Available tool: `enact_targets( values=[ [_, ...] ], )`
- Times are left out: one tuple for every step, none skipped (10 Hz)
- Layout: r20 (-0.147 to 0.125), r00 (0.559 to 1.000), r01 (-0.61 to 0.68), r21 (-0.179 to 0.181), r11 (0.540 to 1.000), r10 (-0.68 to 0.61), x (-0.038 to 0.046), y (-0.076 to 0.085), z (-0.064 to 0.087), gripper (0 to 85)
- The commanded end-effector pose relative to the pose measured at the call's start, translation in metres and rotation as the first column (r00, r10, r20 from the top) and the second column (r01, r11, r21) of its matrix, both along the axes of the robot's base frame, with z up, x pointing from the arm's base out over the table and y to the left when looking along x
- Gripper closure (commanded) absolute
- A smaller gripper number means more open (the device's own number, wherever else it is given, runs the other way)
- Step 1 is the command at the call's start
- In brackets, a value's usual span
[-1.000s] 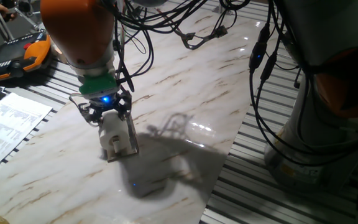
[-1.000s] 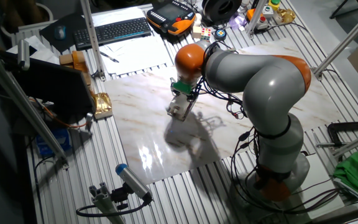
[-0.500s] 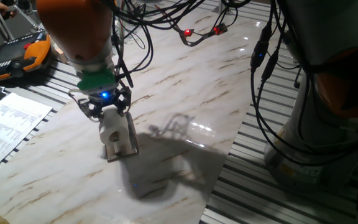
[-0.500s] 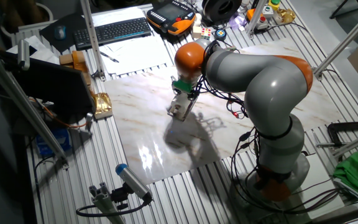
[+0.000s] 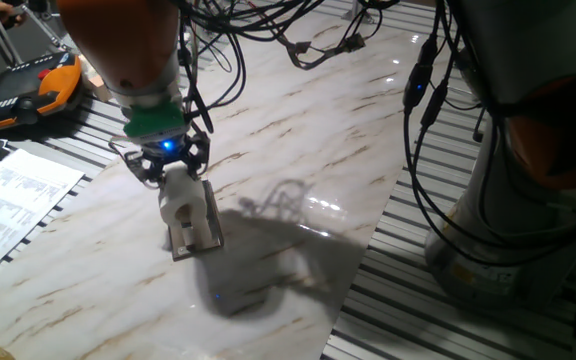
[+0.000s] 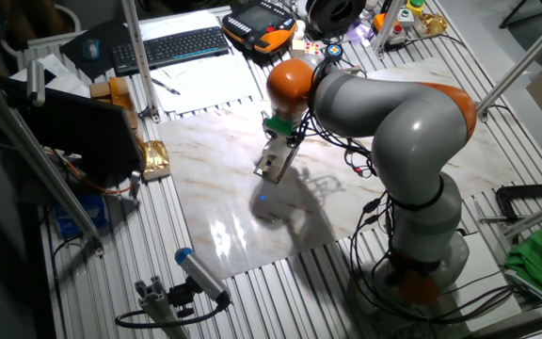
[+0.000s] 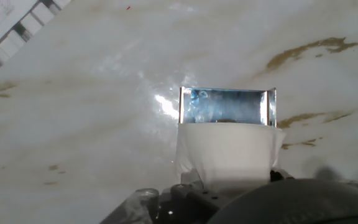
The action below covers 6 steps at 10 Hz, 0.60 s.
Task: Take the roll of paper down from the shelf
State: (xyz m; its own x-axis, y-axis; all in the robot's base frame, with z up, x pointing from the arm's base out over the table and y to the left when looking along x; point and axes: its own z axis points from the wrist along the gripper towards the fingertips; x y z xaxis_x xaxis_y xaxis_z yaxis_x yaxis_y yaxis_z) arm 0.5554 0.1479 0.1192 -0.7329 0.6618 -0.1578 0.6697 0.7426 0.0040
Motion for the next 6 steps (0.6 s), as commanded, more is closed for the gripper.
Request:
enact_targets(
  values=[
    [-0.002, 1.000, -0.004, 0.002, 1.000, 0.004, 0.0029, -0.004, 0.001, 79.3],
    [-0.005, 1.000, -0.008, 0.006, 1.000, 0.009, 0.0063, -0.008, 0.001, 79.7],
    [-0.007, 1.000, -0.008, 0.011, 1.000, 0.008, 0.0091, -0.011, 0.002, 81.3],
    [-0.007, 1.000, -0.008, 0.011, 1.000, 0.008, 0.0117, -0.014, 0.002, 84.3],
    [-0.007, 1.000, -0.008, 0.009, 1.000, 0.008, 0.0146, -0.017, 0.003, 84.3],
    [-0.007, 1.000, 0.004, 0.012, 1.000, -0.004, 0.0198, -0.023, 0.004, 84.3]
  ],
)
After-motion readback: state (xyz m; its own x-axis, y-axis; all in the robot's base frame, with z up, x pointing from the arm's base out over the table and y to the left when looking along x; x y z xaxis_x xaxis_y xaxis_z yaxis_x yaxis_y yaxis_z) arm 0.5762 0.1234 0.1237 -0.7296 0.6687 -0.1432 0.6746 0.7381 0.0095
